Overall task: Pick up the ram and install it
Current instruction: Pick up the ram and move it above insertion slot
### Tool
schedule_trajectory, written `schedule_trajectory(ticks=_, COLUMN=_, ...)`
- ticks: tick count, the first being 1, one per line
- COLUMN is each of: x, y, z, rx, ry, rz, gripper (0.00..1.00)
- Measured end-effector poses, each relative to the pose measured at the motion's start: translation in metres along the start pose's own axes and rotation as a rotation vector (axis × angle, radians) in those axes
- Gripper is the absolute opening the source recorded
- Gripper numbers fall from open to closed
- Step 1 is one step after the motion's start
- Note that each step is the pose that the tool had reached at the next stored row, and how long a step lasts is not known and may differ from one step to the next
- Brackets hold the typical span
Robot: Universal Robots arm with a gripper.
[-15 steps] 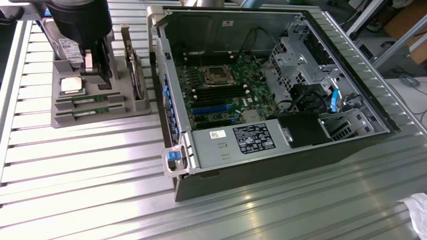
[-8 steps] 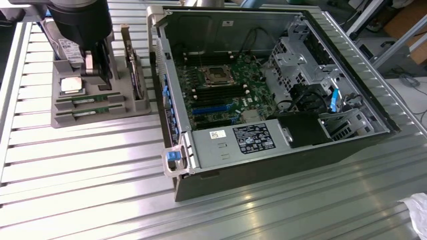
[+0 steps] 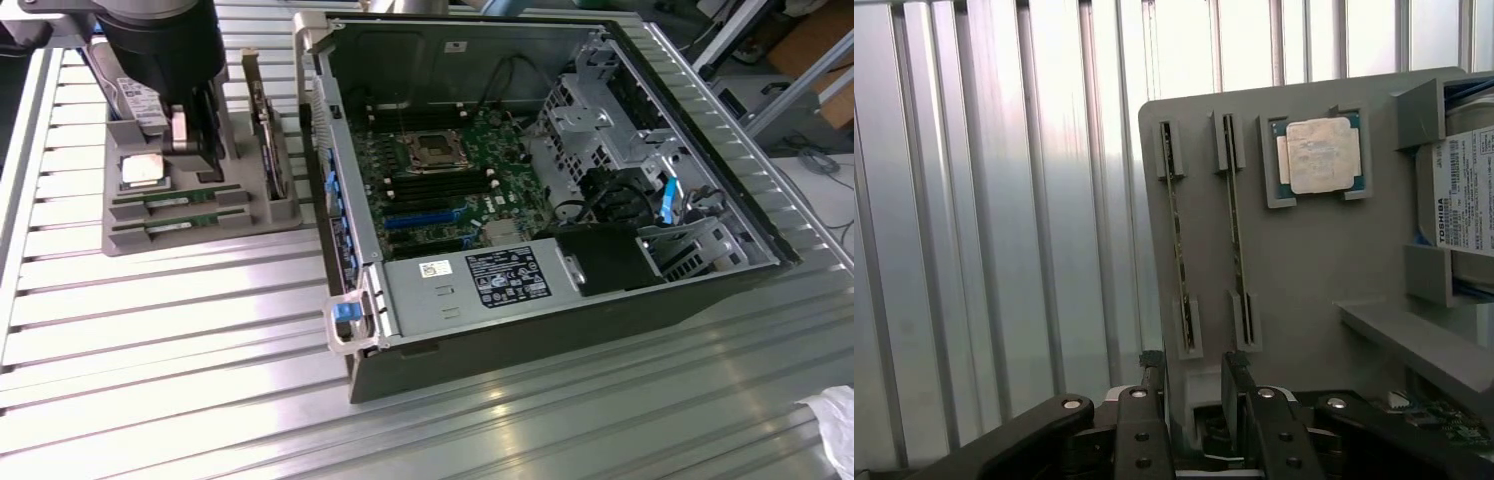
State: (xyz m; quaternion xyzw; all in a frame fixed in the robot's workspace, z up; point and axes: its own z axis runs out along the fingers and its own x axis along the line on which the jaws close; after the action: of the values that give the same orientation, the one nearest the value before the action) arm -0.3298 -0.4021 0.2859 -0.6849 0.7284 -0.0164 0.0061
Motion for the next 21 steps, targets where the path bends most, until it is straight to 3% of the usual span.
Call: schedule_trajectory(ticks=21, x=-0.0001, y=0.0002, z=0.0062, rx=-0.0001, ry=0.0001, rz=0.000, gripper=0.36)
